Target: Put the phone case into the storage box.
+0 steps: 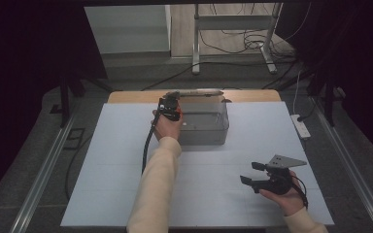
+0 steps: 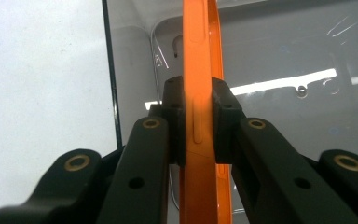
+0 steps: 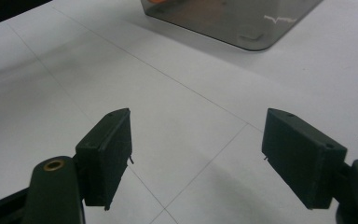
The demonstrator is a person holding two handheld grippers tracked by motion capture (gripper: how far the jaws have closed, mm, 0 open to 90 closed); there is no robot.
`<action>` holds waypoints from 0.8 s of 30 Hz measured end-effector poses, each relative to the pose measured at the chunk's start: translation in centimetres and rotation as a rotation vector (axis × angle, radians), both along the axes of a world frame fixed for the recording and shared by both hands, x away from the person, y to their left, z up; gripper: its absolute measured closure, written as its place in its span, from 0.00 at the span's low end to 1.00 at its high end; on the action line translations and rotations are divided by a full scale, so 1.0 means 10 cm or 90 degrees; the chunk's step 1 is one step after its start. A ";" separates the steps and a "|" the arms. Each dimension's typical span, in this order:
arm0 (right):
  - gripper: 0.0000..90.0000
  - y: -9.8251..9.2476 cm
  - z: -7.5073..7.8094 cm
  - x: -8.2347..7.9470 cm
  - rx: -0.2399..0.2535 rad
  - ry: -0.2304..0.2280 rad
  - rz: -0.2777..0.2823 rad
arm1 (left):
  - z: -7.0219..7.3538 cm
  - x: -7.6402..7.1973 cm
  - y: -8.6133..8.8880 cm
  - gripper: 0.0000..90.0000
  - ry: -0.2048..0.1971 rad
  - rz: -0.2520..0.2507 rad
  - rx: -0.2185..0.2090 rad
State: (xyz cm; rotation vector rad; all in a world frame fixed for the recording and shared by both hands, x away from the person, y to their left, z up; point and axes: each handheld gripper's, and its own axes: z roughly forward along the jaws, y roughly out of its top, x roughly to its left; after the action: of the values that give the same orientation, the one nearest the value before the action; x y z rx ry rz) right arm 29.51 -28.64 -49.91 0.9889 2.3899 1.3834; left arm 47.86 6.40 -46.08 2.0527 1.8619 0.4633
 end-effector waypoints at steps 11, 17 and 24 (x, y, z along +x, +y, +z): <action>0.27 0.00 0.00 0.00 -0.001 0.000 0.000 | -0.02 -0.01 -0.03 0.88 0.003 -0.005 0.010; 0.27 0.00 0.00 0.00 -0.001 0.000 0.001 | 0.00 -0.02 -0.02 0.83 0.000 -0.008 0.003; 0.27 0.00 0.00 0.00 -0.001 -0.001 0.000 | 0.04 -0.04 0.00 0.82 -0.005 -0.011 0.000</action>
State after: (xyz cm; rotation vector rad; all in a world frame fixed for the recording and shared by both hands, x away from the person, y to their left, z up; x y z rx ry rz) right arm 29.50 -28.60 -49.91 0.9869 2.3905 1.3810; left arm 47.47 6.42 -45.72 2.0626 1.8373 0.4654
